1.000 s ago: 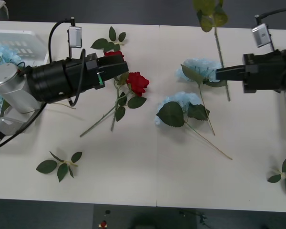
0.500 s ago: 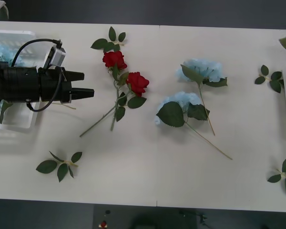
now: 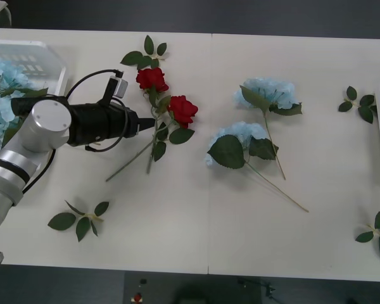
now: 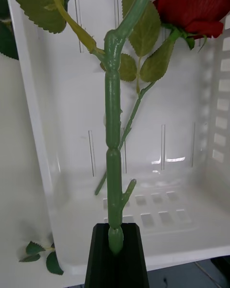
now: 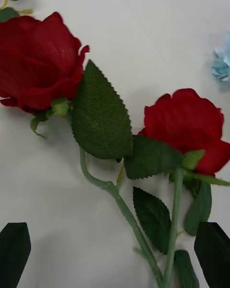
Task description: Put the red flowers into the right box and the blue flowers into the left box
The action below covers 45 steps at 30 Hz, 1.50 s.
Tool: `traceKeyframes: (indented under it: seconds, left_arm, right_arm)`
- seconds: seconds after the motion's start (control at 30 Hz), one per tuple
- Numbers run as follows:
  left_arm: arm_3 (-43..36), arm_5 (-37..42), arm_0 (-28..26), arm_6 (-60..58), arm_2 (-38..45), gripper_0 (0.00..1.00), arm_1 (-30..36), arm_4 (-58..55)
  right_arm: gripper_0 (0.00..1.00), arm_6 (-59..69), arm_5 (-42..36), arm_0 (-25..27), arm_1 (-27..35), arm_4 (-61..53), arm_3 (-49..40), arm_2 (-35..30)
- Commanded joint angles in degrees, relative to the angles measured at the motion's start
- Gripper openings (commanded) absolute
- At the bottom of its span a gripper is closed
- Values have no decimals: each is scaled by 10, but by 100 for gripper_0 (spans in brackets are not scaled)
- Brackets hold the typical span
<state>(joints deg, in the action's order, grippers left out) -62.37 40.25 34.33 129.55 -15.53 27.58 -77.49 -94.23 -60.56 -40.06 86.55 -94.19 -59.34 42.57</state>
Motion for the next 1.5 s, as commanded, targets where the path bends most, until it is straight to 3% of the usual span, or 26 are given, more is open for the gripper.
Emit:
traceKeyframes:
  seconds: [0.03,0.27,0.3,0.33,0.37,0.4,0.43,0.47,0.97,1.27,1.5]
  left_arm:
    - [-12,-7,38,-100,-3,100,-8,93]
    - [-13,11,64,-272,-4,100,-21,241]
    - [-13,19,69,-292,-4,100,-22,260]
    - [-13,25,72,-302,-3,100,-23,271]
    - [-13,39,77,-326,-3,100,-25,297]
    - [-13,48,79,-341,-4,100,-25,312]
    - [-13,55,84,-356,-4,100,-26,325]
    - [-14,68,87,-375,-3,100,-30,343]
    - [-14,187,146,-565,-3,100,-101,532]
    - [-13,198,130,-568,-4,100,-122,585]
    - [-13,190,113,-566,-20,100,-123,618]
  right_arm:
    - [0,-7,47,-10,9,5,3,50]
    - [0,-10,97,-10,9,12,3,76]
    - [7,-10,97,-10,9,11,2,76]
    - [17,-10,98,-10,9,11,3,76]
    - [57,-11,99,-10,9,9,2,77]
    - [81,-12,101,-11,9,9,2,77]
    - [97,-12,102,-11,9,8,3,76]
    - [100,-13,104,-11,9,7,2,76]
    - [100,-28,103,-10,10,-42,-27,75]
    - [100,-33,98,-15,-1,-158,-85,74]
    - [100,-43,98,-58,-65,-162,-104,74]
